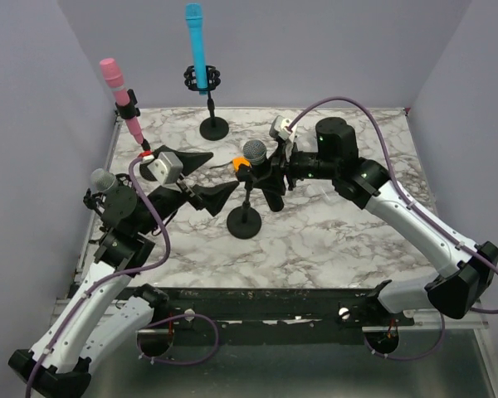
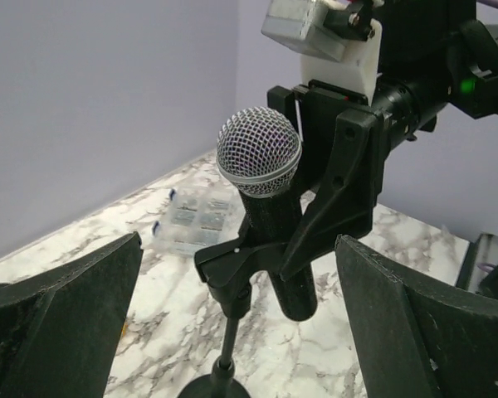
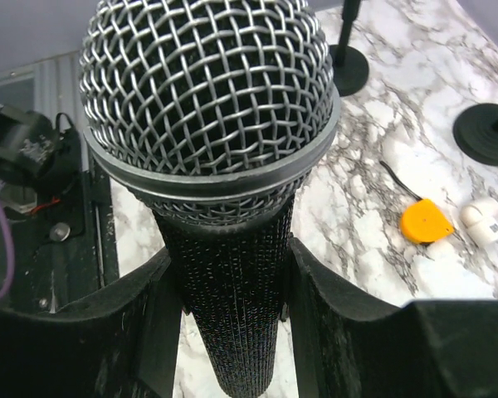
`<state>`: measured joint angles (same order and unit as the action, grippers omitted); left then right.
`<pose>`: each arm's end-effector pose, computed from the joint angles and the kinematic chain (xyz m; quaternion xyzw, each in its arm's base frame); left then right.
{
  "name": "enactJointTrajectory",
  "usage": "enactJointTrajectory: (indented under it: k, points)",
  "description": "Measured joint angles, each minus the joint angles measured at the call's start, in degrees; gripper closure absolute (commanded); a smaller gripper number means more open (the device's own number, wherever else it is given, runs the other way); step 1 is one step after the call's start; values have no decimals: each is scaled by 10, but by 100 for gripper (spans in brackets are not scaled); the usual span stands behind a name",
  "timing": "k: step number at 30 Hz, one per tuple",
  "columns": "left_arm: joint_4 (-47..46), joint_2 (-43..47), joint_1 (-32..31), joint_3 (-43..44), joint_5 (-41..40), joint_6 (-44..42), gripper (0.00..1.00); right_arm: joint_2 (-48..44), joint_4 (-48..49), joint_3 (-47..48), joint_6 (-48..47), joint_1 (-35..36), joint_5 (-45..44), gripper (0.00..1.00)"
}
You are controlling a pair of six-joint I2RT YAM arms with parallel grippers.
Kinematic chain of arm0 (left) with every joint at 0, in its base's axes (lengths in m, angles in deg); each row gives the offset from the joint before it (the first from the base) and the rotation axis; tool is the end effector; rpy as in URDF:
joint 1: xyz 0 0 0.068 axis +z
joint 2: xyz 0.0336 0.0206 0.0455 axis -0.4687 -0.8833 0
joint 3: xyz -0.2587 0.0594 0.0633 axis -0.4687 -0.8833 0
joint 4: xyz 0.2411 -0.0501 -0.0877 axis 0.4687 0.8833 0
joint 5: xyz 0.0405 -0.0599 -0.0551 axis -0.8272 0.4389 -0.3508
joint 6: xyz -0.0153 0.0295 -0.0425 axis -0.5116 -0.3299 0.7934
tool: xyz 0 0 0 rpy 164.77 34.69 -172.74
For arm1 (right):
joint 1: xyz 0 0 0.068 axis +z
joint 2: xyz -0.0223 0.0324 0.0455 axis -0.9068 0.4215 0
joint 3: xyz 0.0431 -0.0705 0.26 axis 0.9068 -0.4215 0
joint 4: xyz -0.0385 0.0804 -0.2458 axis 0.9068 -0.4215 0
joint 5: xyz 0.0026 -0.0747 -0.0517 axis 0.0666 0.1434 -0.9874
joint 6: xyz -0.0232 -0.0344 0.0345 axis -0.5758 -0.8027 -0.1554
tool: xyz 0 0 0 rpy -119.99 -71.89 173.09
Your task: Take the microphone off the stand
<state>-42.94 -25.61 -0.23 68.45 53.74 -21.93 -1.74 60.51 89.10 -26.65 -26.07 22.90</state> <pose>0.1278 -0.0834 0.4079 0.2312 0.5621 -0.3764 0.6992 0.2277 0.2097 0.3975 -0.4709 0.6464 0.3697 0.4730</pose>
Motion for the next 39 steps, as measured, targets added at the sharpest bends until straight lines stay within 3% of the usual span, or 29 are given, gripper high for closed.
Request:
enactJointTrajectory:
  k: [12, 14, 18, 22, 25, 30, 39]
  points:
    - [-139, -83, 12, -78, 100, -14, 1, 17, -21, 18, -30, -2, 66, 94]
    - [-159, -102, 22, -96, 114, -23, 1, 23, -17, 22, -29, -3, 66, 84]
    - [-173, -149, 63, -92, 141, -29, 1, 25, -5, 22, -11, -3, 46, 53]
    - [-176, -148, 83, -92, 151, -50, 1, 25, 12, 16, 29, -3, 1, 32]
    - [-171, -137, 83, -92, 165, -66, 1, 25, 16, 9, 73, 2, -52, 0]
    - [-152, -113, 83, -90, 201, -79, 1, 17, 14, 6, 125, 43, -156, 0]
    - [-143, -54, 83, -93, 189, -97, 2, 18, -20, 79, 216, 149, -442, 0]
